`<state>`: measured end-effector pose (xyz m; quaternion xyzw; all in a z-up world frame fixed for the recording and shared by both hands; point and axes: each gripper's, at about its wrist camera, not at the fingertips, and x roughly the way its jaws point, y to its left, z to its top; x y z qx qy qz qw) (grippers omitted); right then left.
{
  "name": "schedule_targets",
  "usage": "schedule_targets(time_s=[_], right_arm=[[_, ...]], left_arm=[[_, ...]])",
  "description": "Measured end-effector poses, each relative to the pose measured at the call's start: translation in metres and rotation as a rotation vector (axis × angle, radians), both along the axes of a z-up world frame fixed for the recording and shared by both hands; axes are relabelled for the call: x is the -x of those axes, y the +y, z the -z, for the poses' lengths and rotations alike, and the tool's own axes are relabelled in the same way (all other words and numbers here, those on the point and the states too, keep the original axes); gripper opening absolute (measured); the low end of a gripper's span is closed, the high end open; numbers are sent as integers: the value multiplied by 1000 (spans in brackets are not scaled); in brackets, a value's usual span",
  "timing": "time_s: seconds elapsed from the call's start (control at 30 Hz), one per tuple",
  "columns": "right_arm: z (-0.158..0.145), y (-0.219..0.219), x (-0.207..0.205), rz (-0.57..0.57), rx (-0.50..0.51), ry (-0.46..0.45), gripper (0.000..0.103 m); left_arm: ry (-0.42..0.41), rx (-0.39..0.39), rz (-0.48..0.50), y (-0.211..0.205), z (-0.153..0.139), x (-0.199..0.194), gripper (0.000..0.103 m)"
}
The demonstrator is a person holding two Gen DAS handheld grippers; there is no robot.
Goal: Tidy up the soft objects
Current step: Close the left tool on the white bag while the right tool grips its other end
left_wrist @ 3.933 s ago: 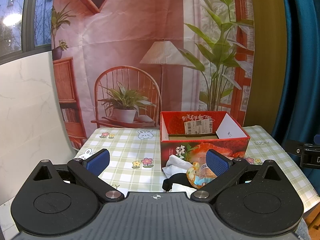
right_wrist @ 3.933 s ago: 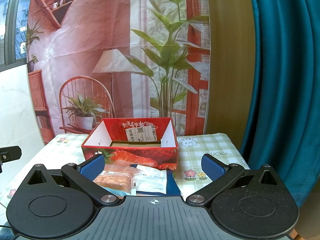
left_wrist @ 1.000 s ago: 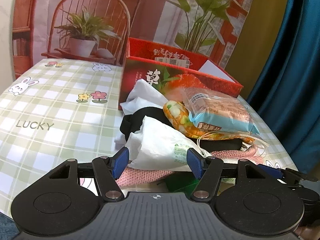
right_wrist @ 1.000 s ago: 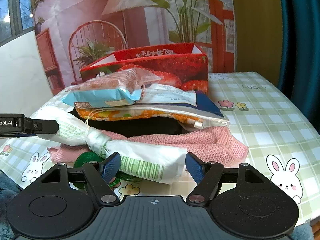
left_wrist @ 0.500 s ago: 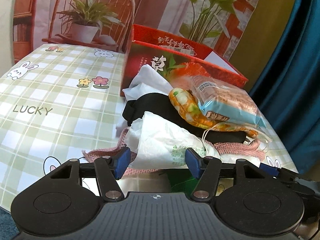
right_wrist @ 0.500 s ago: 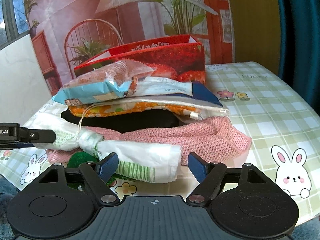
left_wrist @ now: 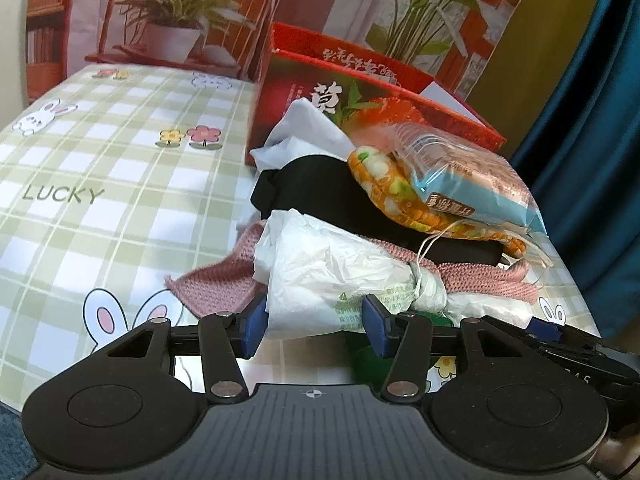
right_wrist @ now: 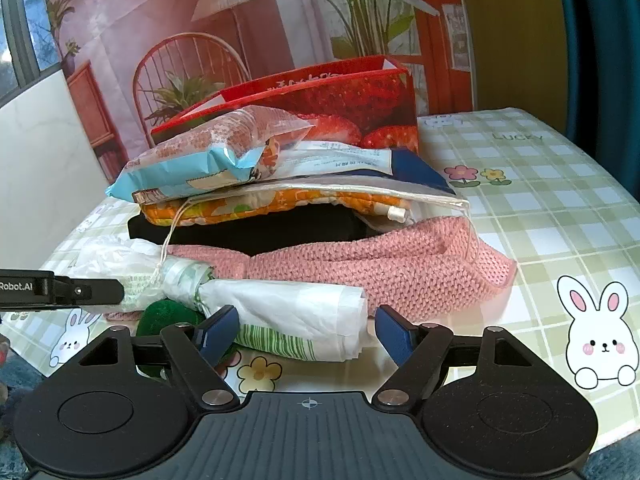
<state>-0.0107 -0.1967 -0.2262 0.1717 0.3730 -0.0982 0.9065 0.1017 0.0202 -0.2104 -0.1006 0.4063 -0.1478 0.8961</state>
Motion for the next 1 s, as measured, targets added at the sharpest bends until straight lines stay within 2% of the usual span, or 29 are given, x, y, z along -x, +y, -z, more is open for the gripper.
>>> schedule_targets(time_s=[0.33,0.43,0.5,0.6,0.67,1.0], right_arm=[[1,-2,1,0,-26,-3,66],[1,-2,2,3,-28,-9,60],[0,-3,3,5,-39,-18,53],[0,-5,5,14,-48,-26,47],[-1,-6,7,18,-56,-31,46],[-4,-5,9,17,-54,-49,40]], left_arm=[[13,26,5,0,1,-2,54],[9,27,6,0,2,-1,52],[5,24,5,-1,1,-1,48],[-7,18,8,0,0,2,34],[-13,9,12,-1,-1,3,31],[-27,-14,22,-3,-1,5,24]])
